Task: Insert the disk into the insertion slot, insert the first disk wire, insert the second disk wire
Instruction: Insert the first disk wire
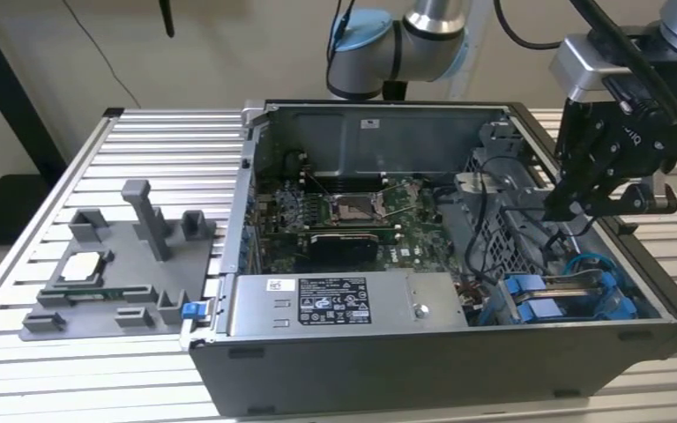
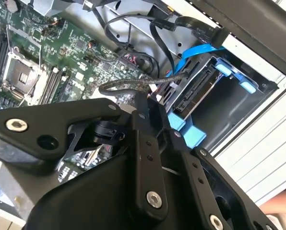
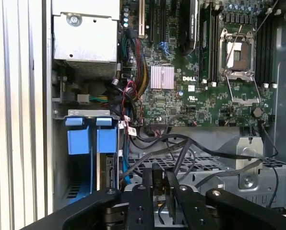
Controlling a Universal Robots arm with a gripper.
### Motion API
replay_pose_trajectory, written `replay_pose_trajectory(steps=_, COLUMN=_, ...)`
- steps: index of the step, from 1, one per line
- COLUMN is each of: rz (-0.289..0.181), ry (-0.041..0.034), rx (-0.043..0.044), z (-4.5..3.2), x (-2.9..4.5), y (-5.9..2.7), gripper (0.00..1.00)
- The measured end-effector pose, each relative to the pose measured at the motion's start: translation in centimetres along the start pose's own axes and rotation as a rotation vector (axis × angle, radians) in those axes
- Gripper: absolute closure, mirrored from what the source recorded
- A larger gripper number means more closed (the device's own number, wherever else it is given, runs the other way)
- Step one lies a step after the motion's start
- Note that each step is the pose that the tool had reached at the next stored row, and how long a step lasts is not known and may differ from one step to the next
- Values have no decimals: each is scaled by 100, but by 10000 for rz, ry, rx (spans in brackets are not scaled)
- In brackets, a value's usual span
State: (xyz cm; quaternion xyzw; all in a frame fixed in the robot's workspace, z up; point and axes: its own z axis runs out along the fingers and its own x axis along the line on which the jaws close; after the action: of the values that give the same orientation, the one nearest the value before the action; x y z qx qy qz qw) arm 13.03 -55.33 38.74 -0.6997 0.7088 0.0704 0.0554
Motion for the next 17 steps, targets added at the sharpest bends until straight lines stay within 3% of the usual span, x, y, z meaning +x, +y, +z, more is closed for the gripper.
replay_pose_trajectory(steps=7, rz=-2, ry=-68, rx=-2, z=36, x=6, y=0, gripper=0)
replay_pose_trajectory(steps=8, rz=-2, ry=-69, rx=-1, z=36, x=6, y=-1, gripper=100)
replay_pose_trajectory(steps=17, rz=-2, ry=-78, rx=-1, z=38, x=7, y=0, gripper=100)
